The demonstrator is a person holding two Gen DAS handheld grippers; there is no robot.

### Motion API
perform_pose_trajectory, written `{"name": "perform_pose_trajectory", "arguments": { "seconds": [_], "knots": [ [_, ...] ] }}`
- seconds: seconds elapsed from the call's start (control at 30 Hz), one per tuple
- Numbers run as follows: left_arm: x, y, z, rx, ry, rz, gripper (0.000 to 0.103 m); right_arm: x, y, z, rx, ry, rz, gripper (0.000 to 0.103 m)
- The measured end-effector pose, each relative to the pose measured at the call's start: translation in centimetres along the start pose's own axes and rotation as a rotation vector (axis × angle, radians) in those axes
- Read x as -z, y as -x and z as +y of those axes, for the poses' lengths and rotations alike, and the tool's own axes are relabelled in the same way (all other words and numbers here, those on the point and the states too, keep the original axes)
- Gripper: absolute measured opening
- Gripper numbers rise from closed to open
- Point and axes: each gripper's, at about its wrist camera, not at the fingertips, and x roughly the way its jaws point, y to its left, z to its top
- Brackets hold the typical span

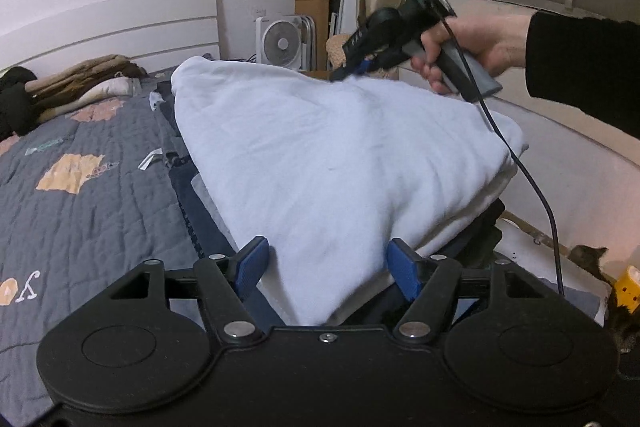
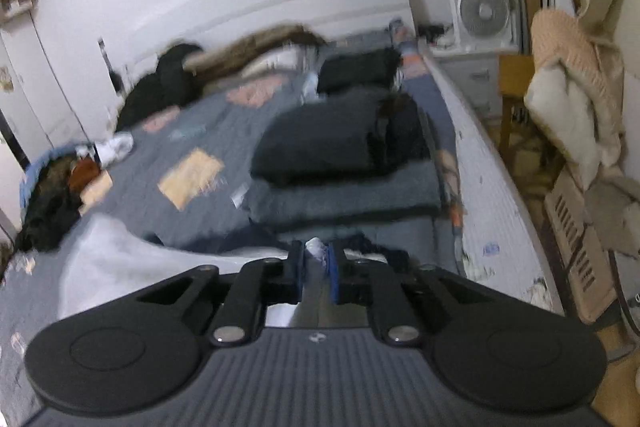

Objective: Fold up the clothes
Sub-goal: 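Press the white sweatshirt flat on the stack with both open grippers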

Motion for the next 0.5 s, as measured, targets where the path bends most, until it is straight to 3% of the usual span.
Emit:
{"name": "perform_pose_trajectory", "arguments": {
  "seconds": [0.13,0.27,0.43,0.5],
  "knots": [
    [-0.3,1.8,-0.8,-0.02,-0.063,-0.041,0.064,0.6,1.3,-0.2,-0.025,-0.022,-0.044,0.017],
    [-0.1,2.7,-2.5,-0.049,-0.189,-0.066,0.059,1.4,5.6,1.1,0.008,0.04,-0.105,0.022],
    [1.0,1.3,-5.2,-0.112,-0.394,-0.044,0.058,7.5,12.0,4.6,-0.045,0.159,-0.144,0.03],
    [1.6,0.6,-6.0,-0.153,-0.467,-0.042,0.039,10.7,13.9,5.5,-0.077,0.17,-0.153,0.033]
  ]
}}
